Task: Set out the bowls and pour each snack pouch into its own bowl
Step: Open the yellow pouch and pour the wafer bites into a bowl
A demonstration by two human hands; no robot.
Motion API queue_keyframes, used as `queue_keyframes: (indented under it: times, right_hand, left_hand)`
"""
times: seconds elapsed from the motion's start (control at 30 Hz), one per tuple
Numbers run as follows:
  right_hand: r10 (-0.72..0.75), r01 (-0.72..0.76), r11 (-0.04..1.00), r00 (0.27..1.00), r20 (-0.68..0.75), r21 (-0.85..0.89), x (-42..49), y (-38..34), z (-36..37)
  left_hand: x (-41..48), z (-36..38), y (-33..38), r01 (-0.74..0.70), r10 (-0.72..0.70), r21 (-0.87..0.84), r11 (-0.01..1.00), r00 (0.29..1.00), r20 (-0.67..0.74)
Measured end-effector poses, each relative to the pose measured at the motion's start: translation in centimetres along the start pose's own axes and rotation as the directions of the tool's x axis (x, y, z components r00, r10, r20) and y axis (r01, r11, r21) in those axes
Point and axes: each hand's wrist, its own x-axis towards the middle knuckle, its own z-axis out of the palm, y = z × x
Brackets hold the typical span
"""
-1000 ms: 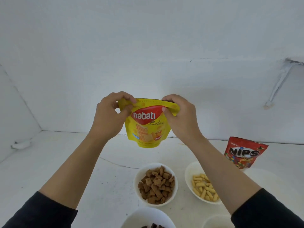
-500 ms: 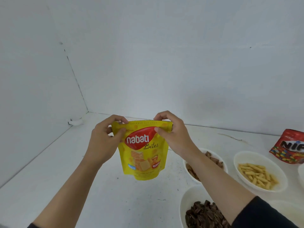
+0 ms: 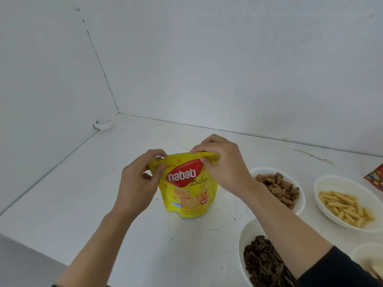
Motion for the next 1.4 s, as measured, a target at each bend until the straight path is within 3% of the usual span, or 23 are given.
queue_keyframes:
  times: [0.17,0.33,0.53,0.7,0.9,1.4]
  right_hand:
    - [-0.081,0.078,0.972,0.997,-0.002,-0.222,-0.3,-1.1,1.8]
    - [-0.110,0.120,0.973,0.992,0.061,-0.196,-0.1,-2.1,3.1]
    - [-0.138,0.159,0.974,0.981,0.140,-0.158,0.5,-2.4,2.9]
    - [-0.180,0.213,0.958,0.968,0.172,-0.191,0.6,-1.5,2.4]
    - [-0.186,0.213,0.963,0.968,0.167,-0.166,0.6,-1.0,2.5]
    - [-0.202,0.221,0.969,0.965,0.165,-0.107,0.8,-1.2,2.0]
  left_hand:
    - [0.0,-0.4,-0.1,-0.024,0.024,-0.014,1.000,1.000,0.013]
    - [0.4,-1.0,-0.6,0.056,-0.044,-0.180,0.982,0.997,0.070]
    - [0.8,-1.1,-1.2,-0.030,0.040,-0.236,0.971,0.999,0.035]
    - [0.9,-1.0,-1.9,-0.158,0.155,-0.119,0.980,0.987,-0.041]
    - [1.0,-1.8,-2.6,-0.376,0.376,0.076,0.924,0.926,0.005]
    - [1.8,-2.0,-2.2,-0.264,0.264,-0.009,0.964,0.963,0.059]
